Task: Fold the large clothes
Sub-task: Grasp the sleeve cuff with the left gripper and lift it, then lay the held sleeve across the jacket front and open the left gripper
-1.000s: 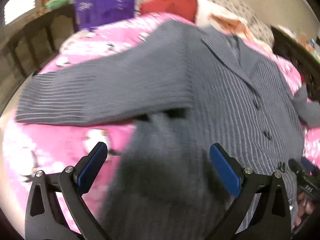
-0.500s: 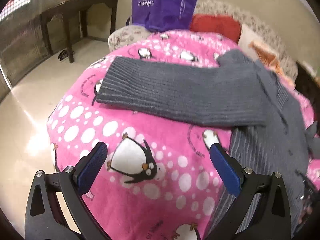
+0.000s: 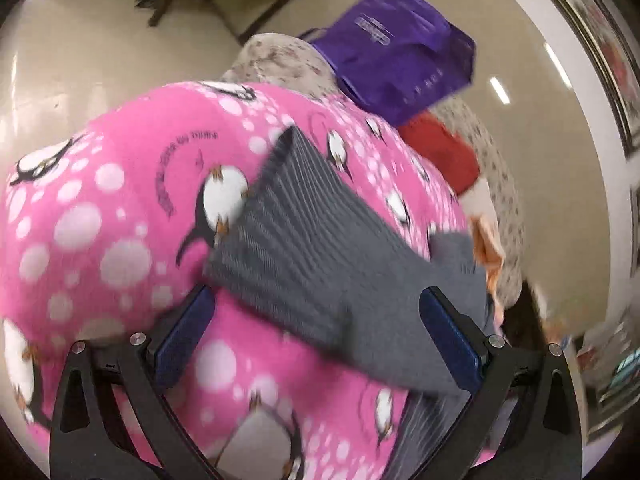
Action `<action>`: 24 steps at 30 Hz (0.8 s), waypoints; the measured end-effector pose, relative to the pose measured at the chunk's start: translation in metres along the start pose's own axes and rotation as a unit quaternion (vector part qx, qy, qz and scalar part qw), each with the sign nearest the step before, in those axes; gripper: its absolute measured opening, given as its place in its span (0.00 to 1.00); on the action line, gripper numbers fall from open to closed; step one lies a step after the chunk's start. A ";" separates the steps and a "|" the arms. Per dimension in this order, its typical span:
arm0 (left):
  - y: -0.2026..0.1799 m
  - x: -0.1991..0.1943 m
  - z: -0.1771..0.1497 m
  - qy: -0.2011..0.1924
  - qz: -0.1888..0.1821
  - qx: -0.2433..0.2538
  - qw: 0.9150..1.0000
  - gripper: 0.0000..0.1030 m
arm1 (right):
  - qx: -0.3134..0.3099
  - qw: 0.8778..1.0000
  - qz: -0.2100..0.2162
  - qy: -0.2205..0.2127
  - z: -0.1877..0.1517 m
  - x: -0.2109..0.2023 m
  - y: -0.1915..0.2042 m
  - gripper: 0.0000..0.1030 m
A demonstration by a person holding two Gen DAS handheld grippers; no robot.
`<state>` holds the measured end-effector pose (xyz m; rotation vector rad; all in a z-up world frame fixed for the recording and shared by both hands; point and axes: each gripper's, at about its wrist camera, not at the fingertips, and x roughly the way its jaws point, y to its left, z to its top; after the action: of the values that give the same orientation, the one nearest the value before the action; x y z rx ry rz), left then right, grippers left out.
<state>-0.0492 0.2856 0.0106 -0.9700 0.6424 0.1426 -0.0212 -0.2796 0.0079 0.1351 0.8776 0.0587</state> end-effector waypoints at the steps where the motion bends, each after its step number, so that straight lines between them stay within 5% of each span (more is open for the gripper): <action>1: -0.005 0.003 0.005 0.002 0.004 0.005 1.000 0.99 | 0.000 1.000 0.000 0.000 0.000 0.000 0.000 1.00; 2: -0.011 0.007 0.011 0.006 0.014 0.020 1.000 0.99 | 0.000 1.000 0.000 0.000 0.000 0.000 0.000 1.00; 5: -0.024 0.011 0.026 0.002 0.046 0.059 0.997 0.75 | 0.000 1.000 0.000 0.000 0.000 0.000 0.000 1.00; 8: -0.025 0.018 0.036 0.009 0.089 0.073 0.993 0.40 | -0.001 1.000 -0.001 0.000 0.000 0.000 0.000 1.00; 9: -0.024 0.022 0.039 0.018 0.109 0.085 0.990 0.11 | 0.000 1.000 0.000 0.000 0.000 0.000 0.000 1.00; 10: -0.024 0.025 0.040 0.025 0.110 0.093 0.989 0.06 | 0.000 1.000 -0.001 0.000 0.000 0.000 0.000 1.00; 13: -0.035 0.002 0.048 -0.028 0.129 0.133 0.982 0.04 | 0.001 1.000 0.000 0.005 0.001 0.000 -0.001 1.00; 18: -0.042 -0.067 0.089 -0.159 0.141 0.107 0.971 0.04 | 0.031 0.999 -0.017 -0.009 -0.001 -0.041 -0.022 0.97; 22: -0.070 -0.081 0.101 -0.189 0.144 0.134 0.962 0.04 | 0.023 0.998 -0.058 -0.032 -0.011 -0.075 -0.054 0.97; 24: -0.095 -0.075 0.094 -0.177 0.111 0.153 0.966 0.04 | 0.026 0.994 -0.104 -0.024 -0.019 -0.080 -0.080 0.97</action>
<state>-0.0312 0.3193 0.1596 -0.5527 0.4236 0.3952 -0.0874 -0.3659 0.0459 0.0937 0.8403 -0.1617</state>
